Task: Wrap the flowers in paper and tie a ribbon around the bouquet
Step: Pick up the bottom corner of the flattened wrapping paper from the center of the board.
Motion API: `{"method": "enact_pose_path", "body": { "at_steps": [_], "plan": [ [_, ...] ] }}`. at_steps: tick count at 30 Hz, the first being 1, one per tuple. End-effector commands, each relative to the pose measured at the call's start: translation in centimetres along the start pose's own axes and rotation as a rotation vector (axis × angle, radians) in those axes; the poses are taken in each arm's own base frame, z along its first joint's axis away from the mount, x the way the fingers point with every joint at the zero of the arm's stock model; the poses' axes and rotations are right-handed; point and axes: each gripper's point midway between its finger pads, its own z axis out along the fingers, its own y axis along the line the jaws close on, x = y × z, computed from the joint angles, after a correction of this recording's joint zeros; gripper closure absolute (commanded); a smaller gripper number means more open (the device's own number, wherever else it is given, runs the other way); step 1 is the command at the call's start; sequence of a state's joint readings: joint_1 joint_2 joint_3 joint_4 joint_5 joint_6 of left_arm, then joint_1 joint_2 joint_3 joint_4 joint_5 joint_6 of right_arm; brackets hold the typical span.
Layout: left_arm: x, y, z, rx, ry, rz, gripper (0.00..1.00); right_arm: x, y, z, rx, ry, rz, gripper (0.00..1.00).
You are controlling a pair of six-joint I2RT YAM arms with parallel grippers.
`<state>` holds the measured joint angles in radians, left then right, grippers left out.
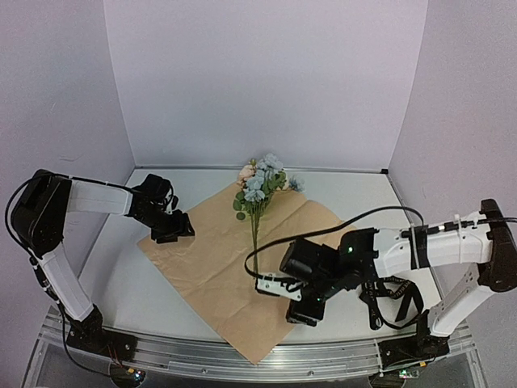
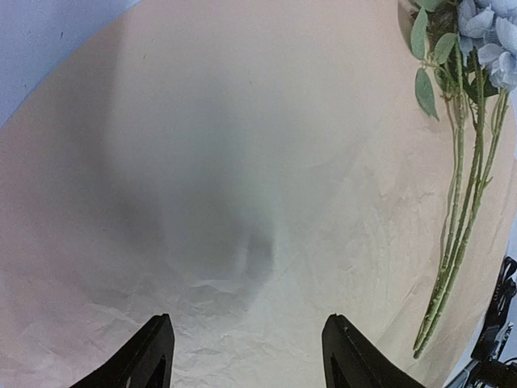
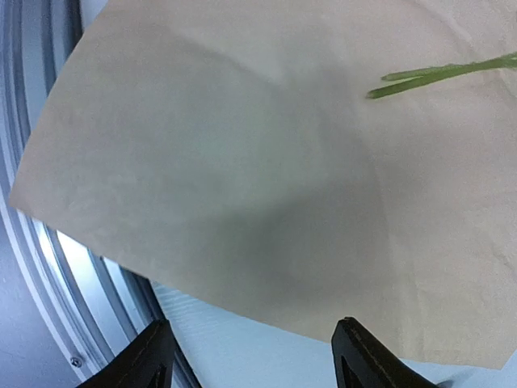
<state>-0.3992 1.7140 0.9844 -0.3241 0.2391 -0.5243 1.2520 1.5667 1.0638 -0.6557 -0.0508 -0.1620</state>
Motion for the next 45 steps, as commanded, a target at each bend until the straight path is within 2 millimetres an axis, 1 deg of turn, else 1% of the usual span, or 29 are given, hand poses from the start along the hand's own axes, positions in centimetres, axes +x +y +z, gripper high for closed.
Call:
{"method": "enact_pose_path", "body": {
  "at_steps": [1, 3, 7, 11, 12, 15, 19, 21, 24, 29, 33, 38, 41, 45],
  "plan": [
    [-1.9, -1.9, -2.5, 0.038, -0.062, 0.025, 0.35, -1.8, 1.7, -1.5, 0.087, -0.141, -0.207, 0.3],
    [-2.0, -2.0, -3.0, 0.037, -0.073, 0.024, 0.35, -1.9, 3.3, -1.3, 0.112, -0.158, -0.288, 0.3],
    [-2.5, -2.4, -4.0, 0.039, -0.099, 0.03, 0.34, -2.7, 5.6, -0.7, 0.155, -0.196, -0.373, 0.3],
    [-2.6, -2.4, -5.0, 0.033, -0.123, 0.039, 0.34, -4.3, 8.0, 0.0, 0.203, -0.233, -0.457, 0.31],
    [-2.6, -2.4, -5.3, 0.03, -0.129, 0.041, 0.34, -4.9, 8.9, 0.1, 0.213, -0.25, -0.483, 0.31],
    [-2.3, -2.2, -5.9, 0.026, -0.139, 0.045, 0.34, -5.4, 10.6, 0.7, 0.224, -0.249, -0.52, 0.32],
    [-1.9, -2.0, -6.4, 0.026, -0.148, 0.051, 0.34, -5.7, 12.4, 1.3, 0.234, -0.249, -0.542, 0.33],
    [-1.7, -1.9, -6.6, 0.025, -0.154, 0.054, 0.34, -6.4, 13.0, 1.6, 0.253, -0.259, -0.553, 0.33],
    [-1.3, -1.6, -6.8, 0.023, -0.156, 0.054, 0.34, -7.1, 13.4, 2.3, 0.277, -0.261, -0.55, 0.34],
    [-0.8, -1.4, -7.1, 0.023, -0.162, 0.059, 0.33, -7.3, 12.9, 3.7, 0.33, -0.246, -0.543, 0.36],
    [-0.8, -1.4, -7.2, 0.023, -0.165, 0.065, 0.33, -7.2, 12.4, 4.0, 0.364, -0.238, -0.544, 0.42],
    [-0.9, -1.4, -7.1, 0.027, -0.166, 0.066, 0.34, -6.8, 12.0, 4.1, 0.379, -0.23, -0.535, 0.46],
    [-0.8, -1.4, -7.0, 0.028, -0.164, 0.066, 0.33, -6.7, 11.8, 4.2, 0.391, -0.222, -0.535, 0.54],
    [-0.8, -1.4, -6.9, 0.03, -0.162, 0.065, 0.33, -6.6, 11.7, 3.9, 0.402, -0.208, -0.542, 0.78]
  ]
}}
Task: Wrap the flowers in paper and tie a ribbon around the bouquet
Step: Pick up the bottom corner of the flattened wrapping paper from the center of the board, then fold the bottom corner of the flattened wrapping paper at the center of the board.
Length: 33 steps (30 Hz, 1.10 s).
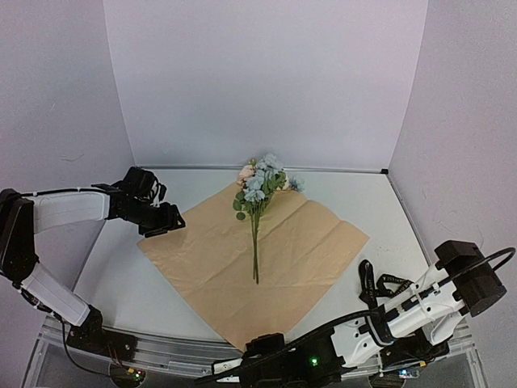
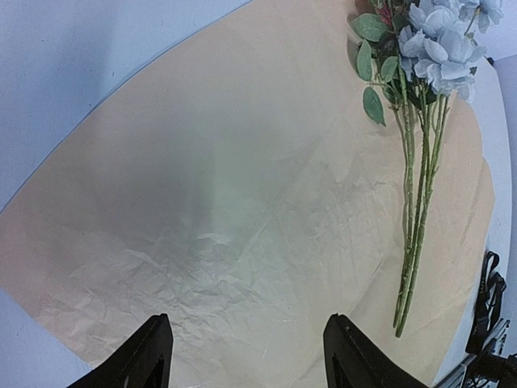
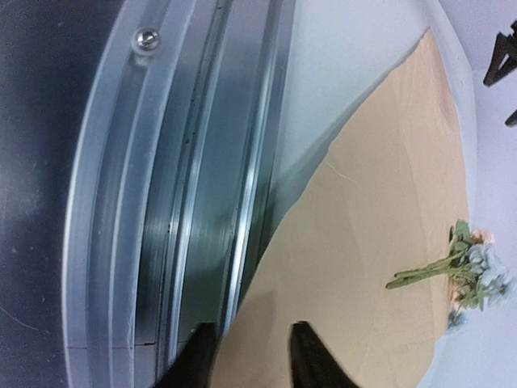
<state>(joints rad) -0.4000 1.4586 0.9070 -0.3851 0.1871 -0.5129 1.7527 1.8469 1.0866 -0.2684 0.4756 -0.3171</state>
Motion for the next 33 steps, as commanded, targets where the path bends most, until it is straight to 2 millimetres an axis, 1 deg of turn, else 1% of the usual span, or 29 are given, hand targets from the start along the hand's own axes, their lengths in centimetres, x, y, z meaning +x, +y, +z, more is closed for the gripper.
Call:
{"method": "enact_pose_path", "body": {
  "at_steps": [1, 2, 5, 7, 10, 14, 19, 21, 24, 27, 31, 33],
  "plan": [
    [-0.8, -0.6, -0.7, 0.017, -0.038, 0.028, 0.33, -0.6, -1.0, -0.4, 0.043, 0.005, 0.001, 0.84],
    [-0.8, -0.7, -0.8, 0.02, -0.041, 0.028, 0.33, -0.6, -1.1, -0.5, 0.045, 0.008, -0.007, 0.89],
    [-0.9, -0.9, -1.1, 0.029, -0.047, 0.028, 0.33, -1.0, -2.0, -1.1, 0.064, 0.005, -0.04, 0.99],
    [-1.0, -1.1, -1.4, 0.038, -0.052, 0.027, 0.33, -1.4, -2.8, -1.5, 0.064, -0.001, -0.063, 1.0],
    [-1.2, -1.6, -1.9, 0.06, -0.063, 0.03, 0.33, -1.2, -4.7, -1.7, 0.036, 0.006, -0.056, 1.0],
    [-1.3, -2.2, -2.5, 0.086, -0.07, 0.028, 0.33, -0.1, -7.7, -1.9, -0.029, 0.04, -0.014, 1.0],
    [-1.5, -2.5, -3.5, 0.094, -0.085, 0.019, 0.33, 1.7, -12.2, -1.0, -0.095, 0.084, 0.087, 1.0],
    [-1.5, -2.3, -3.8, 0.086, -0.091, 0.012, 0.33, 2.0, -13.9, -0.4, -0.116, 0.091, 0.128, 1.0],
    [-1.2, -2.1, -4.2, 0.08, -0.095, 0.003, 0.34, 2.8, -16.5, 1.3, -0.13, 0.108, 0.199, 1.0],
    [-1.0, -1.8, -4.7, 0.07, -0.1, -0.002, 0.34, 4.1, -19.2, 3.7, -0.141, 0.131, 0.281, 1.0],
    [-0.4, -2.0, -5.3, 0.085, -0.092, -0.006, 0.34, 4.7, -22.5, 6.4, -0.146, 0.123, 0.37, 1.0],
    [0.0, -2.3, -5.4, 0.094, -0.08, -0.004, 0.34, 5.3, -23.5, 8.1, -0.154, 0.128, 0.398, 1.0]
  ]
}}
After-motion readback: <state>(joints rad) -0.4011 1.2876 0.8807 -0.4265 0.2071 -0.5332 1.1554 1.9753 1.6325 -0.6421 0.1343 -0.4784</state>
